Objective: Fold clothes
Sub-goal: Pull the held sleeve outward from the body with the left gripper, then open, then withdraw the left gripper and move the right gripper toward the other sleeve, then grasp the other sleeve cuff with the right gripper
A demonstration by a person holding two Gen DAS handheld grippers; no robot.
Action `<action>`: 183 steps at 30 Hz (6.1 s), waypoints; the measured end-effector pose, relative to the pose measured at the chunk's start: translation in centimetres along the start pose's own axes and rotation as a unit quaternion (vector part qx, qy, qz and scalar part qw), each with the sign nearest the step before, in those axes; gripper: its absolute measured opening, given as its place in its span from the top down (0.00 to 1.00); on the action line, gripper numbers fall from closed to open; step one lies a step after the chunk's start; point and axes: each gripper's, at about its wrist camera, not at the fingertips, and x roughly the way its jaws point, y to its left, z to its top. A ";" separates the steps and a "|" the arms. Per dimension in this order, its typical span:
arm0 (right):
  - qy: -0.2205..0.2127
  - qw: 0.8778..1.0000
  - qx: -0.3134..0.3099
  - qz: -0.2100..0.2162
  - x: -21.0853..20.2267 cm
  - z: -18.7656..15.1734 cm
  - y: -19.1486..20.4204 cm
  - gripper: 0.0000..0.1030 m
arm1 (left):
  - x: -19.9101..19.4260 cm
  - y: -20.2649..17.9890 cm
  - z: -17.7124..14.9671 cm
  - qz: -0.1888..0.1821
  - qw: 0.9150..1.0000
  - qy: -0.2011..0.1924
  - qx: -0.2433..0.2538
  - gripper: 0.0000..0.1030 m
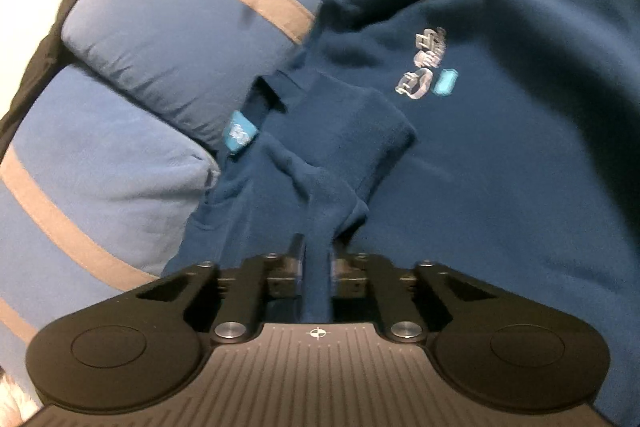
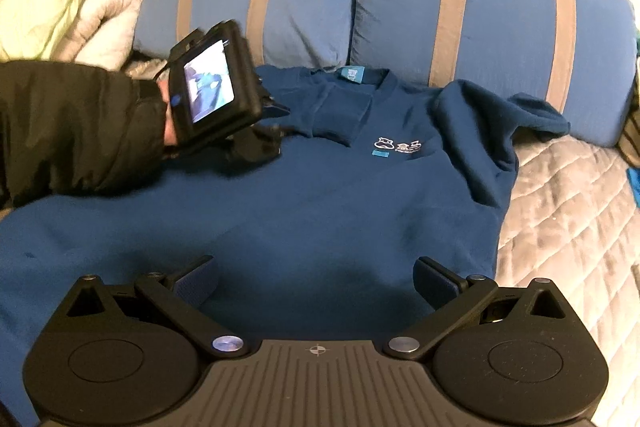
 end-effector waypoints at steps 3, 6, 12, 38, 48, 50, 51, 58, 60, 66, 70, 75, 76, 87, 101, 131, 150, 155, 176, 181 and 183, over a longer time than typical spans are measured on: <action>-0.001 1.000 -0.002 -0.008 -0.1 0.0 0.1 0.00 | -1.3 1.2 0.3 0.014 0.999 -0.014 -0.030 0.92; -0.002 1.000 0.006 -0.011 -0.2 0.0 -0.1 0.01 | -3.8 3.5 0.1 0.031 0.997 -0.037 -0.062 0.93; 0.003 1.000 -0.006 -0.031 -0.1 0.1 0.4 0.01 | -8.7 10.5 -2.5 0.071 0.980 -0.065 -0.177 0.93; 0.028 0.998 -0.024 -0.054 0.2 0.5 1.2 0.00 | -24.2 24.2 -32.3 0.234 0.849 0.025 -0.472 0.93; 0.028 0.998 -0.026 -0.058 0.0 0.4 1.2 0.00 | -25.4 23.5 -43.9 0.167 0.670 0.003 -0.724 0.93; 0.028 0.998 -0.027 -0.059 0.0 0.5 1.2 0.00 | -25.3 22.4 -46.8 0.140 0.605 -0.006 -0.783 0.92; 0.028 0.997 -0.027 -0.059 0.0 0.5 1.2 0.00 | -25.2 21.8 -48.2 0.124 0.572 -0.011 -0.811 0.92; 0.030 0.997 -0.031 -0.064 0.0 0.7 1.3 0.00 | -25.1 19.0 -53.0 0.083 0.448 -0.027 -0.890 0.92; 0.030 0.997 -0.031 -0.064 0.0 0.7 1.3 0.00 | -25.1 18.8 -52.9 0.087 0.454 -0.019 -0.887 0.92; 0.030 0.997 -0.030 -0.063 0.0 0.8 1.2 0.00 | -25.1 18.1 -53.0 0.092 0.458 -0.001 -0.884 0.91; 0.030 0.997 -0.029 -0.062 -0.1 0.8 1.3 0.00 | -24.9 17.9 -52.3 0.102 0.473 0.015 -0.875 0.89; 0.028 0.998 -0.026 -0.058 -0.1 0.9 1.1 0.00 | -25.0 18.2 -51.4 0.112 0.494 0.044 -0.861 0.57; 0.027 0.998 -0.025 -0.058 -0.1 0.9 1.1 0.00 | -25.4 18.3 -50.9 0.127 0.501 0.051 -0.855 0.43; 0.023 0.998 -0.016 -0.049 -0.3 0.9 0.8 0.00 | -28.9 18.9 -42.1 0.206 0.618 0.075 -0.755 0.33; 0.009 0.999 -0.002 -0.033 -0.7 0.5 0.2 0.00 | -29.6 12.3 -21.9 0.066 0.822 -0.001 -0.565 0.33; 0.003 0.999 0.047 -0.020 -1.5 1.1 -2.1 0.00 | -22.9 3.9 -13.3 -0.069 0.898 0.028 -0.434 0.33; -0.069 0.982 0.087 -0.152 -2.9 7.4 -13.7 0.00 | -22.8 4.2 -13.6 -0.079 0.891 0.020 -0.447 0.33; -0.077 0.979 0.094 -0.162 -0.9 8.5 -16.0 0.00 | -22.8 4.3 -13.6 -0.079 0.890 0.018 -0.450 0.33; -0.067 0.972 0.155 -0.161 7.5 10.4 -23.6 0.01 | -22.6 4.6 -14.1 -0.100 0.875 0.004 -0.474 0.33; -0.068 0.967 0.188 -0.156 9.1 10.6 -25.3 0.03 | -22.4 4.7 -14.3 -0.109 0.873 0.001 -0.476 0.33; -0.066 0.966 0.193 -0.157 9.7 10.8 -25.6 0.05 | -22.3 4.7 -14.3 -0.113 0.872 0.002 -0.477 0.33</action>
